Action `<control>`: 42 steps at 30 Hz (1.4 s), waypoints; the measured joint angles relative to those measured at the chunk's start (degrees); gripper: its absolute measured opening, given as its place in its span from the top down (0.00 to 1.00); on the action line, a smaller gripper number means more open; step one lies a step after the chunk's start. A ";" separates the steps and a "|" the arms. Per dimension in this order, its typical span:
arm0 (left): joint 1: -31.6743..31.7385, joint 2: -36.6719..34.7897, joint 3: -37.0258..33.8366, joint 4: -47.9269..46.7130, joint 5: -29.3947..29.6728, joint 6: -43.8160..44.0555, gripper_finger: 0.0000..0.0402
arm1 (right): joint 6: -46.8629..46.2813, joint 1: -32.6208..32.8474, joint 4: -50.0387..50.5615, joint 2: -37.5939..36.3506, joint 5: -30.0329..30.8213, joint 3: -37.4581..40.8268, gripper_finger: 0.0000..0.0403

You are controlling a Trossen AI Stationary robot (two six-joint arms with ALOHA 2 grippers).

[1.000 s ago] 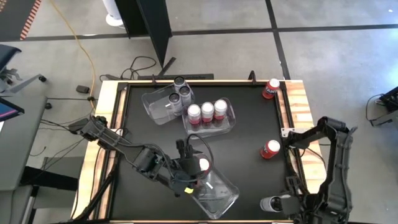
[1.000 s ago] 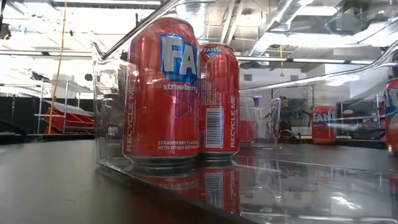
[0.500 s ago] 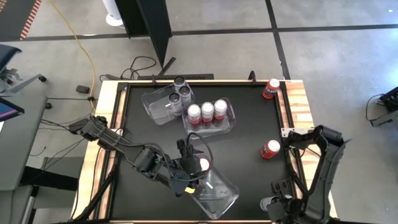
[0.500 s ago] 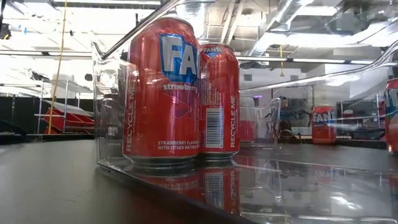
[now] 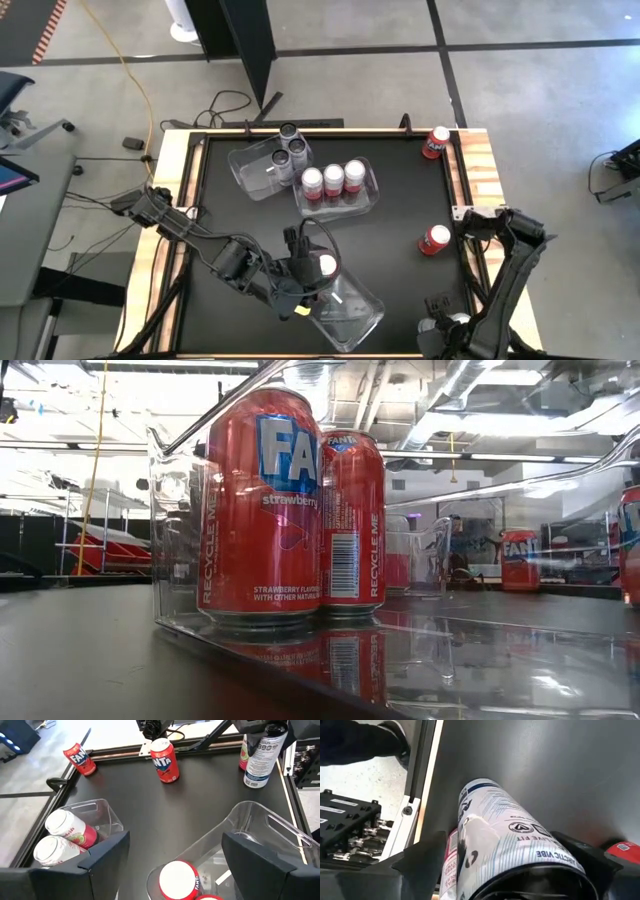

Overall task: Sort soda cans
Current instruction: Put the black soda can in the top left transparent bin

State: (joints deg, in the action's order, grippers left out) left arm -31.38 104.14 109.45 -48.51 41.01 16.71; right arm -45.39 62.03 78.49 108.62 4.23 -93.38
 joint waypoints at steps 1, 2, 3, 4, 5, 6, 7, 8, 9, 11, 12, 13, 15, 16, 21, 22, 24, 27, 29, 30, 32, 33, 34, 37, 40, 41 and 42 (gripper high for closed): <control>-0.07 0.00 0.00 0.00 0.00 -0.04 0.23 | -0.09 -0.15 -0.08 0.00 -0.02 0.00 0.13; -0.13 0.00 0.00 0.00 0.00 -0.15 0.23 | -0.20 -0.33 -0.05 -0.02 -0.02 -0.02 0.16; -0.22 0.00 0.00 -0.02 0.00 -0.15 0.23 | -0.40 -0.39 0.06 -0.02 -0.02 0.00 0.19; -0.30 0.00 0.00 -0.04 0.00 -0.15 0.23 | -0.45 -0.49 0.06 -0.02 -0.05 -0.02 0.22; -0.35 0.00 0.00 -0.07 0.00 -0.33 0.23 | -0.52 -0.69 -0.05 -0.03 -0.15 -0.03 0.26; -0.43 0.00 0.00 -0.07 -0.01 -0.57 0.23 | -0.59 -0.77 -0.08 -0.05 -0.19 -0.07 0.29; -0.49 0.00 0.00 -0.07 -0.02 -0.86 0.23 | -0.65 -0.80 -0.10 -0.09 -0.19 -0.09 0.32; -0.50 0.00 0.00 -0.07 -0.02 -1.03 0.23 | -0.66 -0.81 -0.06 -0.13 -0.19 -0.09 0.34; -0.50 0.00 0.00 -0.05 -0.02 -1.19 0.23 | -0.68 -0.93 0.20 -0.13 -0.19 -0.09 0.34; -0.50 0.00 0.00 -0.04 -0.02 -1.22 0.23 | -0.70 -1.19 0.58 -0.13 -0.25 -0.09 0.34; -0.50 0.00 0.00 -0.04 -0.02 -1.22 0.23 | -0.70 -1.42 0.74 -0.13 -0.29 -0.09 0.34; -0.50 0.00 0.00 -0.02 -0.02 -1.19 0.23 | -0.73 -1.57 1.04 -0.15 -0.30 -0.09 0.34; -0.17 0.00 -0.50 0.70 0.00 -1.18 0.23 | -0.74 -2.01 1.93 -0.24 -0.24 -0.09 0.34; 0.05 0.00 -1.20 1.50 0.00 -1.19 0.23 | -0.67 -2.29 2.73 -0.24 -0.20 -0.30 0.34; 1.21 0.15 -3.89 2.46 -0.34 -1.21 0.23 | 0.56 -3.83 7.59 -0.22 0.43 -3.19 0.34; 1.45 0.06 -4.55 3.61 -0.74 -1.52 0.23 | 0.71 -4.13 8.49 -0.22 0.56 -4.04 0.34; 1.81 0.02 -6.00 6.17 -2.00 -3.41 0.23 | 1.20 -4.69 10.66 -0.22 1.35 -6.12 0.34; 2.10 0.15 -6.78 7.17 -2.24 -6.48 0.23 | 2.87 -5.70 11.72 -0.55 2.65 -9.32 0.34; 2.64 0.05 -6.75 7.37 -2.47 -7.50 0.23 | 3.95 -6.61 11.33 -1.08 3.99 -11.26 0.34; 3.03 -0.03 -6.75 7.42 -3.07 -7.97 0.23 | 4.46 -7.14 11.26 -1.54 4.80 -12.17 0.34; 3.76 -0.04 -6.73 7.80 -4.25 -9.07 0.23 | 5.31 -8.26 11.57 -2.72 6.24 -13.61 0.34; 4.16 -0.02 -6.75 8.22 -5.35 -9.73 0.23 | 5.76 -8.88 11.57 -3.29 7.33 -14.26 0.34; 4.57 -0.02 -6.75 8.94 -6.72 -10.46 0.23 | 6.38 -9.52 11.60 -3.90 8.25 -14.79 0.34; 6.04 -0.02 -6.69 9.67 -11.60 -11.78 0.23 | 8.39 -11.57 11.53 -6.09 11.31 -15.59 0.34; 7.75 -0.02 -7.46 9.83 -13.83 -12.37 0.23 | 10.61 -14.42 11.59 -8.57 13.43 -15.89 0.34; 8.27 -0.02 -7.56 9.70 -13.90 -12.79 0.23 | 11.41 -15.47 11.59 -9.37 14.31 -15.89 0.34; 8.72 -0.02 -7.58 9.73 -13.90 -13.23 0.23 | 12.41 -16.54 11.61 -10.04 15.36 -15.89 0.34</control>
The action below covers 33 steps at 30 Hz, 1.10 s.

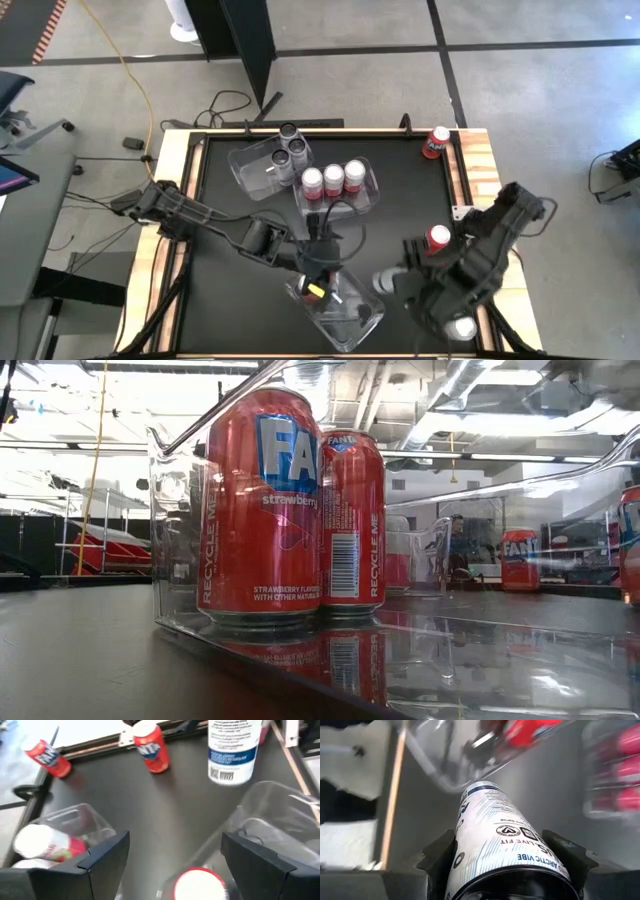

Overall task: Sort soda cans
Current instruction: Put the black soda can in the top left transparent bin

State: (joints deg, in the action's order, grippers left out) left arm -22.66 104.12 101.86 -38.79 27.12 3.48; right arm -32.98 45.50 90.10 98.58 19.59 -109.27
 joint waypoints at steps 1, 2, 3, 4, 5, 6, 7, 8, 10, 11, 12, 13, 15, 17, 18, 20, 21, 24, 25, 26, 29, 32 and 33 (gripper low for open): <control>0.39 0.00 0.00 0.09 0.08 -0.53 0.23 | 1.09 -1.14 0.03 -0.57 0.82 -0.01 0.34; 0.78 0.00 0.00 0.39 0.09 -1.14 0.23 | 2.03 -2.23 0.07 -1.14 1.51 -0.01 0.34; 1.14 0.00 0.00 0.77 0.06 -1.68 0.23 | 3.09 -3.34 0.04 -1.66 2.05 -0.02 0.34; 1.53 0.00 0.00 0.93 0.04 -2.17 0.23 | 4.16 -4.45 0.02 -2.14 2.68 -0.01 0.34; 1.85 -0.24 -0.01 0.86 0.00 -2.69 0.23 | 5.28 -5.70 0.01 -2.61 3.28 -0.02 0.34; 2.24 -0.53 -0.04 0.83 0.01 -3.12 0.23 | 6.42 -6.92 0.01 -3.08 3.75 -0.02 0.34; 2.68 -0.99 -0.04 1.12 0.07 -3.34 0.23 | 7.53 -8.12 0.03 -3.45 4.14 -0.02 0.34; 2.95 -1.64 -0.04 1.92 0.11 -3.72 0.23 | 8.69 -9.35 0.03 -3.79 4.43 -0.02 0.34; 3.17 -3.05 -0.04 5.40 0.53 -3.99 0.23 | 11.04 -11.70 -0.10 -4.12 4.60 -0.02 0.34; 2.90 -3.61 -0.03 7.59 0.63 -4.74 0.23 | 12.17 -12.83 -0.24 -4.15 4.60 -0.02 0.34; 2.38 -4.18 -0.01 9.40 0.74 -6.02 0.23 | 13.46 -13.88 -0.44 -4.15 4.60 -0.02 0.34; 1.78 -4.75 0.00 10.18 1.43 -7.80 0.23 | 15.00 -15.00 -0.72 -4.15 4.60 -0.02 0.34; 0.66 -6.51 -0.04 9.03 6.39 -10.64 0.23 | 17.67 -17.15 -1.30 -4.15 4.60 -0.02 0.34; 0.61 -9.27 -0.04 5.46 12.24 -10.86 0.23 | 20.24 -19.30 -2.59 -4.15 4.57 -0.02 0.34; 1.05 -11.23 -0.04 2.88 13.60 -9.69 0.23 | 21.67 -20.37 -3.33 -4.15 4.57 -0.02 0.34; 2.03 -14.41 0.04 -1.77 14.65 -6.40 0.23 | 24.63 -22.22 -5.01 -4.15 4.57 -0.02 0.34; 2.39 -15.87 0.04 -3.92 15.10 -5.07 0.23 | 26.27 -23.14 -5.87 -4.15 4.57 -0.02 0.34; 3.11 -20.16 -2.55 -6.33 16.29 -3.47 0.23 | 31.89 -25.87 -9.03 -4.15 4.57 -0.02 0.34; 3.72 -21.70 -4.44 -6.34 15.93 -3.34 0.23 | 33.83 -26.86 -10.48 -4.15 4.55 -0.02 0.34; 4.86 -23.33 -6.41 -6.40 15.01 -3.10 0.23 | 35.79 -27.82 -12.02 -4.15 4.53 -0.02 0.34; 9.63 -28.32 -15.32 -1.65 9.32 -3.25 0.23 | 41.56 -30.88 -16.42 -4.15 3.42 -0.02 0.34; 14.44 -32.46 -26.37 7.42 0.67 -6.38 0.23 | 46.67 -34.05 -20.09 -4.15 2.40 -0.02 0.34; 15.87 -33.48 -29.82 11.02 -2.40 -7.91 0.23 | 48.28 -35.16 -21.07 -4.15 2.22 -0.02 0.34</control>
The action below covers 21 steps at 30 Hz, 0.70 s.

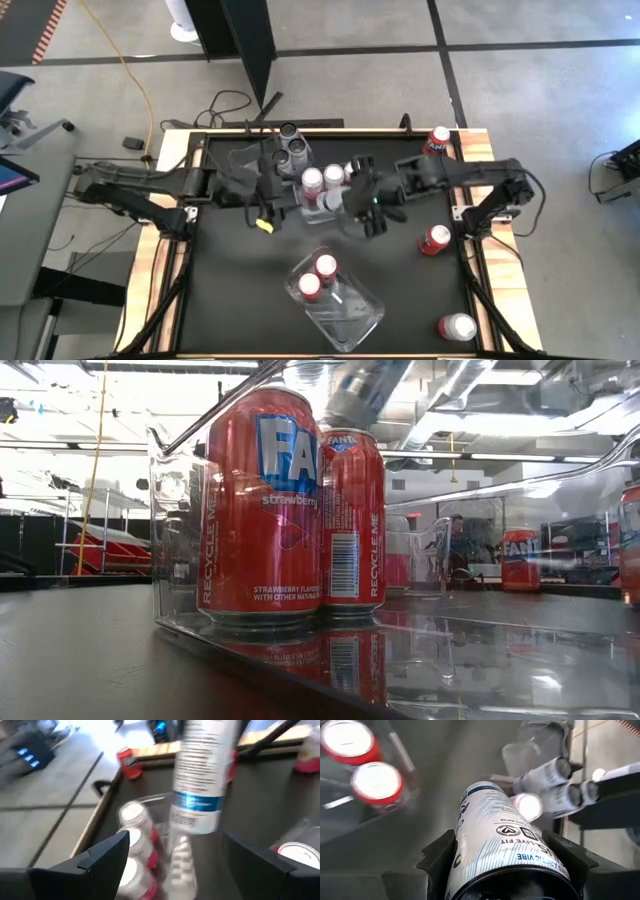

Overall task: Sort soda cans
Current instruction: Put the black soda can in the top left transparent bin

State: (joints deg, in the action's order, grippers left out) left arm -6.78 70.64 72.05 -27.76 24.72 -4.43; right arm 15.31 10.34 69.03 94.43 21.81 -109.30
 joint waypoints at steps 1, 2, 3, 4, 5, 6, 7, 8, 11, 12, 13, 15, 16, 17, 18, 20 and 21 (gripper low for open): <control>1.62 -0.86 -3.06 4.04 -2.78 -1.40 0.23 | 1.51 -1.16 -0.92 0.00 -0.68 0.00 0.34; 3.19 -1.69 -5.53 8.00 -4.69 -2.69 0.23 | 2.64 -2.34 -1.89 0.00 -1.62 0.00 0.34; 4.57 -2.37 -7.51 11.49 -6.30 -3.71 0.23 | 3.55 -3.60 -2.94 0.00 -2.48 0.00 0.34; 5.87 -2.66 -8.83 13.92 -7.46 -4.52 0.23 | 4.28 -4.76 -3.98 0.00 -3.42 0.00 0.34; 7.02 -2.67 -9.58 15.29 -8.79 -5.35 0.23 | 4.68 -5.86 -4.76 0.00 -4.37 0.00 0.34; 7.97 -2.44 -9.77 15.99 -10.08 -6.22 0.23 | 5.24 -6.99 -5.32 0.00 -5.09 0.00 0.34; 8.75 -2.05 -9.77 16.47 -11.40 -6.92 0.23 | 5.85 -8.04 -5.63 0.00 -5.30 0.00 0.34; 9.55 -1.50 -9.72 16.55 -12.90 -7.36 0.23 | 6.47 -8.91 -5.90 0.03 -5.34 0.00 0.34; 12.13 0.89 -7.99 16.84 -17.52 -7.71 0.23 | 7.92 -11.70 -6.75 0.53 -6.73 -0.02 0.34; 12.82 2.00 -7.14 16.80 -18.98 -7.70 0.23 | 8.23 -12.51 -6.90 0.69 -7.93 -0.02 0.34; 13.44 3.23 -6.07 16.67 -20.23 -7.74 0.23 | 8.57 -13.20 -7.27 1.26 -8.60 -0.02 0.34; 14.55 5.73 -3.93 15.78 -21.33 -8.17 0.23 | 9.48 -14.43 -8.77 1.71 -8.79 -0.02 0.34; 14.90 7.36 -2.84 14.43 -21.53 -8.52 0.23 | 9.91 -14.88 -8.89 1.99 -9.34 -0.02 0.34; 15.28 9.00 -1.59 13.46 -21.55 -8.79 0.22 | 10.17 -15.16 -8.41 2.49 -9.67 -0.02 0.34; 15.70 10.34 -0.48 12.78 -21.60 -9.05 0.22 | 10.51 -15.49 -7.96 2.70 -9.80 -0.02 0.34; 16.35 12.96 1.39 11.60 -21.78 -9.75 0.21 | 11.32 -16.05 -7.97 3.11 -9.81 0.04 0.34; 16.68 14.13 2.40 11.49 -21.94 -9.91 0.21 | 11.78 -16.31 -8.04 3.53 -9.71 0.04 0.34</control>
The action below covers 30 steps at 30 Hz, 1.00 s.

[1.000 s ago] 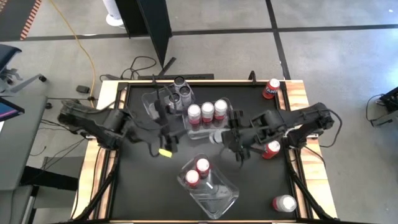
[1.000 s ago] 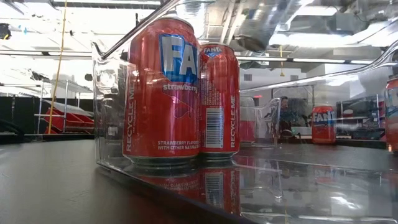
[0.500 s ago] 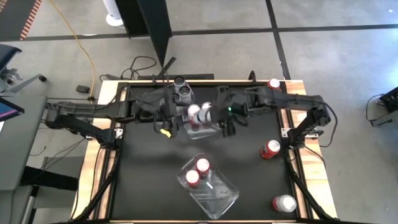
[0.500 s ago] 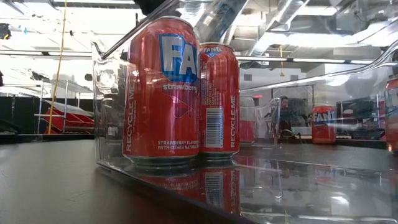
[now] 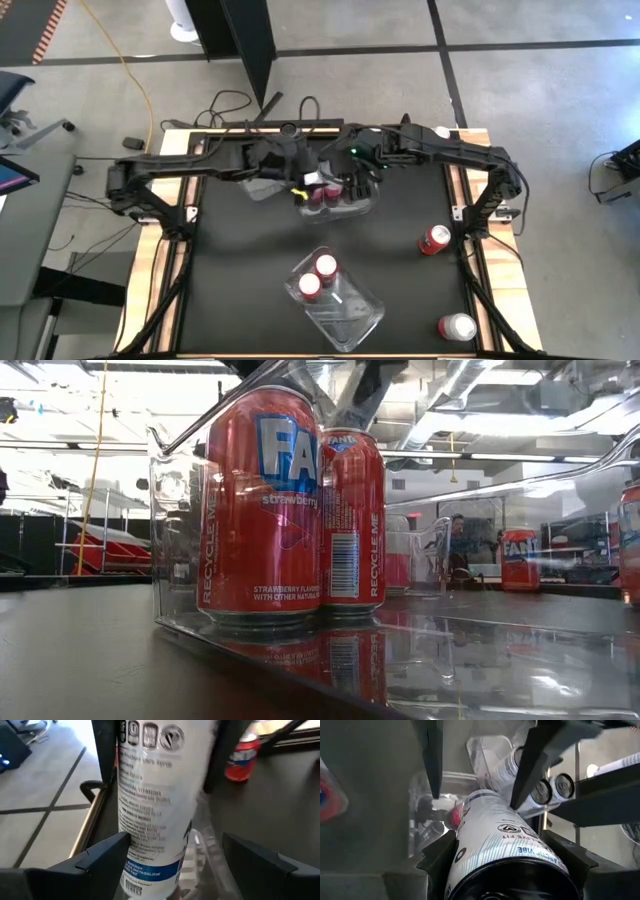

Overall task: Sort soda cans
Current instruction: Put the black soda can in the top left transparent bin

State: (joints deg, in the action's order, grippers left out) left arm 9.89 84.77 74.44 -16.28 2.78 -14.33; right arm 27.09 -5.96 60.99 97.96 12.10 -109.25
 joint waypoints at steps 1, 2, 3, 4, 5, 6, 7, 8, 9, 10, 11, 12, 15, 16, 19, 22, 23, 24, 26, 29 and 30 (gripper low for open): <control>0.33 1.01 0.77 0.12 0.15 -0.05 0.21 | 0.26 -0.21 -0.17 0.12 0.04 -0.01 0.34; 0.63 2.16 1.51 0.19 0.53 -0.21 0.21 | 0.35 -0.33 -0.21 0.17 -0.05 -0.07 0.34; 0.88 3.23 2.30 0.11 0.80 -0.41 0.21 | 0.33 -0.50 -0.28 0.25 -0.18 -0.07 0.34; 1.17 4.13 2.94 0.01 1.01 -0.57 0.21 | 0.37 -0.60 -0.42 0.31 -0.38 -0.07 0.35; 1.51 4.69 3.47 -0.37 1.12 -0.61 0.21 | 0.49 -0.63 -0.46 0.34 -0.82 -0.07 0.36; 1.87 5.26 3.83 -0.87 1.10 -0.63 0.21 | 0.62 -0.66 -0.71 0.36 -1.30 -0.07 0.36; 2.12 5.68 4.01 -0.89 1.08 -0.63 0.21 | 0.65 -0.67 -1.15 0.39 -1.53 -0.07 0.36; 2.37 5.89 4.03 -0.61 0.83 -0.64 0.21 | 0.96 -0.64 -1.87 0.39 -1.61 -0.09 0.36; 2.56 6.10 4.03 -0.65 0.57 -0.76 0.21 | 1.12 -0.60 -3.03 0.39 -1.87 -0.29 0.36; 2.66 6.20 3.95 -0.77 0.47 -0.94 0.21 | 1.12 -0.56 -3.50 0.39 -2.18 -0.41 0.36; 2.65 6.25 3.92 -0.58 0.20 -1.09 0.21 | 1.16 -0.51 -3.34 0.33 -2.22 -0.45 0.36; 2.59 6.19 3.92 -0.08 0.03 -1.11 0.21 | 1.27 -0.45 -2.62 0.26 -2.21 -0.46 0.36; 2.51 5.92 3.95 0.40 0.07 -1.46 0.21 | 1.62 -0.33 -1.89 0.31 -2.21 -0.37 0.36; 2.55 5.98 3.95 0.36 0.24 -1.75 0.21 | 1.74 -0.34 -2.18 0.36 -2.33 -0.37 0.36; 2.66 6.63 3.95 0.37 0.45 -2.53 0.21 | 1.90 -0.20 -3.47 0.34 -3.08 -0.37 0.36; 2.55 6.99 3.95 0.26 0.40 -2.86 0.21 | 2.10 -0.04 -3.55 0.34 -3.46 -0.37 0.36; 2.51 6.99 3.95 0.26 0.43 -2.96 0.22 | 2.10 -0.04 -3.47 0.34 -3.48 -0.37 0.36; 2.51 6.97 3.95 0.38 0.44 -3.06 0.24 | 2.10 -0.04 -3.57 0.34 -3.48 -0.37 0.36; 2.57 6.90 3.95 0.71 0.53 -3.43 0.30 | 2.10 0.01 -3.85 0.28 -3.44 -0.37 0.36; 2.59 6.90 3.95 0.61 0.69 -3.93 0.40 | 2.02 0.22 -3.84 0.28 -3.39 -0.37 0.36; 2.56 6.90 3.95 0.59 0.73 -4.00 0.40 | 1.84 0.29 -3.80 0.28 -3.35 -0.37 0.36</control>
State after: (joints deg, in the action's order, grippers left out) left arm 12.45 91.68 78.39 -15.68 3.51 -18.33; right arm 28.93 -5.67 57.19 98.24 8.75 -109.62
